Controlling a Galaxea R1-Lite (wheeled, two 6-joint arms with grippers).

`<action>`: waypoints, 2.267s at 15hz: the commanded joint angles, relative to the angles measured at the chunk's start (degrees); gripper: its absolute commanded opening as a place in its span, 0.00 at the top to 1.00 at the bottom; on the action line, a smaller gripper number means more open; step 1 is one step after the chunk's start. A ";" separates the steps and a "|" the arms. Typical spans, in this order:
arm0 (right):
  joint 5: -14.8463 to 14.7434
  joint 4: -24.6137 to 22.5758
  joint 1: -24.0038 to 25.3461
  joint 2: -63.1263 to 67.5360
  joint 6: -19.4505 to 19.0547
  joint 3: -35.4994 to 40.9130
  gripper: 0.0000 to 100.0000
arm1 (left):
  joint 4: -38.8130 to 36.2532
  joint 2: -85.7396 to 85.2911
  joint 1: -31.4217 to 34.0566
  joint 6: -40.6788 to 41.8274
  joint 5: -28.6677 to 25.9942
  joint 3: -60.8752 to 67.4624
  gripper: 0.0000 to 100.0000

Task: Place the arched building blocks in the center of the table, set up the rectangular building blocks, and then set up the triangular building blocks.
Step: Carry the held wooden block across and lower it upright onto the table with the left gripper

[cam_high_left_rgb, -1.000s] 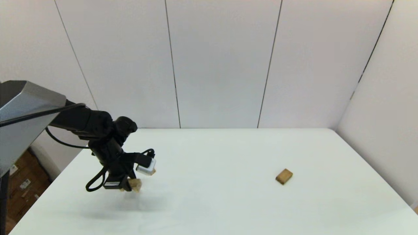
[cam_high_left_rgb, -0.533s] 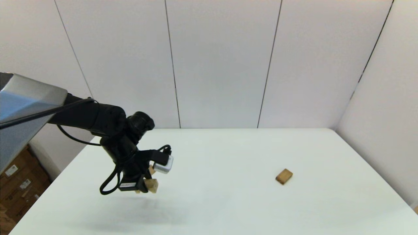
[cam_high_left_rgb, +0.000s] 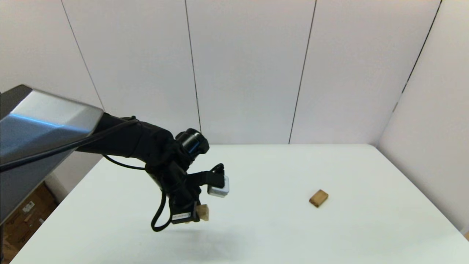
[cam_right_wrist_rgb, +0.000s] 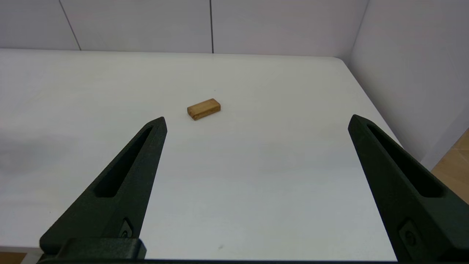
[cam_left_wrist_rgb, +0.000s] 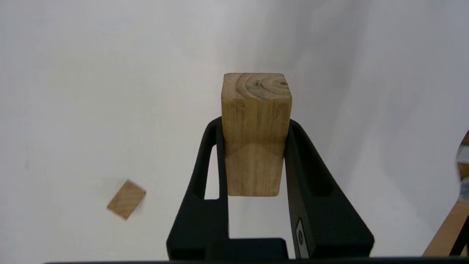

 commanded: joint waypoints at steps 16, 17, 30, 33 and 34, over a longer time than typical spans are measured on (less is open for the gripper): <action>0.02 -0.01 0.01 -0.02 -0.03 0.00 0.00 | -1.18 13.37 -12.05 -6.34 4.68 -14.73 1.00; 0.02 -0.01 0.01 -0.02 -0.03 0.09 0.00 | -1.09 13.64 -11.97 -4.76 4.68 -15.61 1.00; 0.02 -0.01 0.01 -0.02 -0.03 0.00 0.00 | 0.84 18.03 -11.88 5.35 4.77 -21.24 1.00; 0.02 -0.01 0.01 -0.02 -0.03 0.00 0.00 | 2.43 19.09 -11.88 3.94 6.35 -22.47 1.00; 0.02 -0.01 0.01 -0.02 -0.03 0.00 0.00 | 2.95 19.09 -11.88 1.48 6.44 -22.82 1.00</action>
